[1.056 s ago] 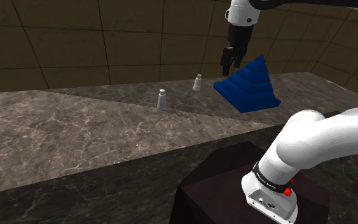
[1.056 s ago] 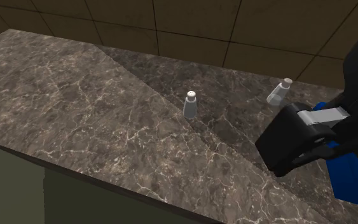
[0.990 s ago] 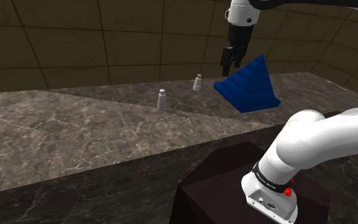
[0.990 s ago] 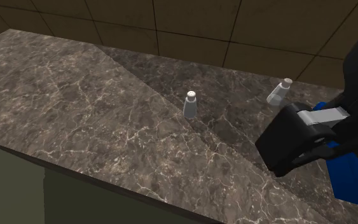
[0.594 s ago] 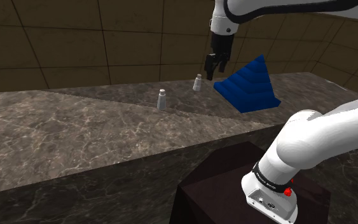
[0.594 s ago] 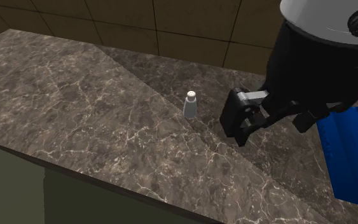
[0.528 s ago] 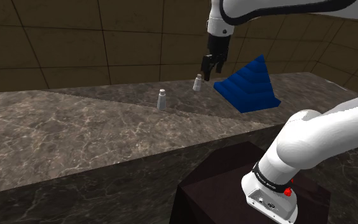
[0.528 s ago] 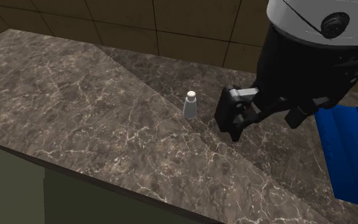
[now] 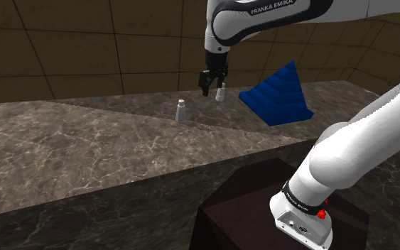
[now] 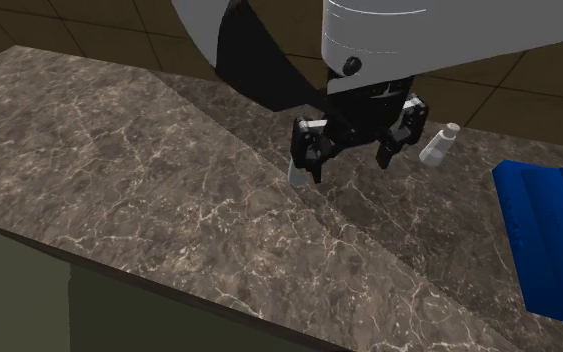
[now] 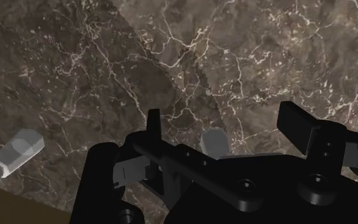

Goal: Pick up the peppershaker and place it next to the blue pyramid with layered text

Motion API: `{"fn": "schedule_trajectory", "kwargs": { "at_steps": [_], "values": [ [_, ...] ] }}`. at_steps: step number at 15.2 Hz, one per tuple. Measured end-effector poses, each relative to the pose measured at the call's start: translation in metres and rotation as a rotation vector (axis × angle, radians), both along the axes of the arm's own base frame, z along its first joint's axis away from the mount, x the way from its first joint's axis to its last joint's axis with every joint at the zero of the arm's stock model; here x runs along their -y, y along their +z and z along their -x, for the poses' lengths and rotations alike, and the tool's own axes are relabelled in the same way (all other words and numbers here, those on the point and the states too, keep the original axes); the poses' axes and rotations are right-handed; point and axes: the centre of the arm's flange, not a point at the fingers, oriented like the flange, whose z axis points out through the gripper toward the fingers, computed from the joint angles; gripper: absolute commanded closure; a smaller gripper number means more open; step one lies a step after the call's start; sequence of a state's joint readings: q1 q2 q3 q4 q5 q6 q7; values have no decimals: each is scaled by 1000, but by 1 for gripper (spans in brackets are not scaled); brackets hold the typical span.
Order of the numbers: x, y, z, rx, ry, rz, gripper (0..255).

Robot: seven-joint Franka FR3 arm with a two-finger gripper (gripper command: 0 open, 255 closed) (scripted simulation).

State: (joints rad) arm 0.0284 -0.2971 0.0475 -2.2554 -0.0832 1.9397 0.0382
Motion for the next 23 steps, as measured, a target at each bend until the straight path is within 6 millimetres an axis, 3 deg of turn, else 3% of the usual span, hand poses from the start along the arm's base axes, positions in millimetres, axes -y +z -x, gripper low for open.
{"fn": "schedule_trajectory", "kwargs": {
  "at_steps": [12,19,23],
  "values": [
    [-34,-80,-119,39,10,-22,0],
    [-32,-114,-122,40,10,-23,0],
    [-32,-119,-123,41,10,-23,0]
  ]
}}
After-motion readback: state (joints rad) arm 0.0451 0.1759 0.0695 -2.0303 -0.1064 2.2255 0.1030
